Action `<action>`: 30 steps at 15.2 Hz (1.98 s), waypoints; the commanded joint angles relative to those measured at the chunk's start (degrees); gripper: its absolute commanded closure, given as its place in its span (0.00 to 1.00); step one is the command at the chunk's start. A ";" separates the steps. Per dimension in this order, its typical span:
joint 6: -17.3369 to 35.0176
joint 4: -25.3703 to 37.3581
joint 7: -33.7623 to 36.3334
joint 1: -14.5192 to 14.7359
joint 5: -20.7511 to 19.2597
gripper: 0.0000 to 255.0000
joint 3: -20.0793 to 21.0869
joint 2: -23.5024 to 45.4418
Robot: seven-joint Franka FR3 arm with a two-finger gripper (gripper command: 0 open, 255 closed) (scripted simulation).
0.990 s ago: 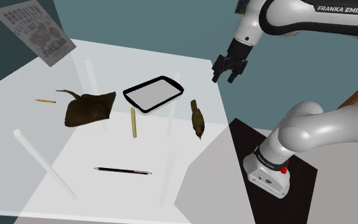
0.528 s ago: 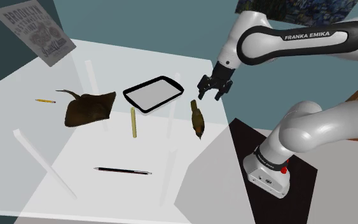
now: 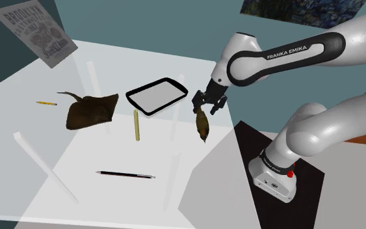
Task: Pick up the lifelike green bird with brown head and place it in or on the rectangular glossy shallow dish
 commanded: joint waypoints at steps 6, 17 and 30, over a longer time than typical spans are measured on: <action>5.17 -1.32 -0.79 1.03 1.83 0.00 0.83 3.71; 5.17 -1.32 -0.79 1.03 1.84 1.00 0.83 3.71; -3.88 2.31 1.84 -0.19 -0.94 1.00 0.23 -1.89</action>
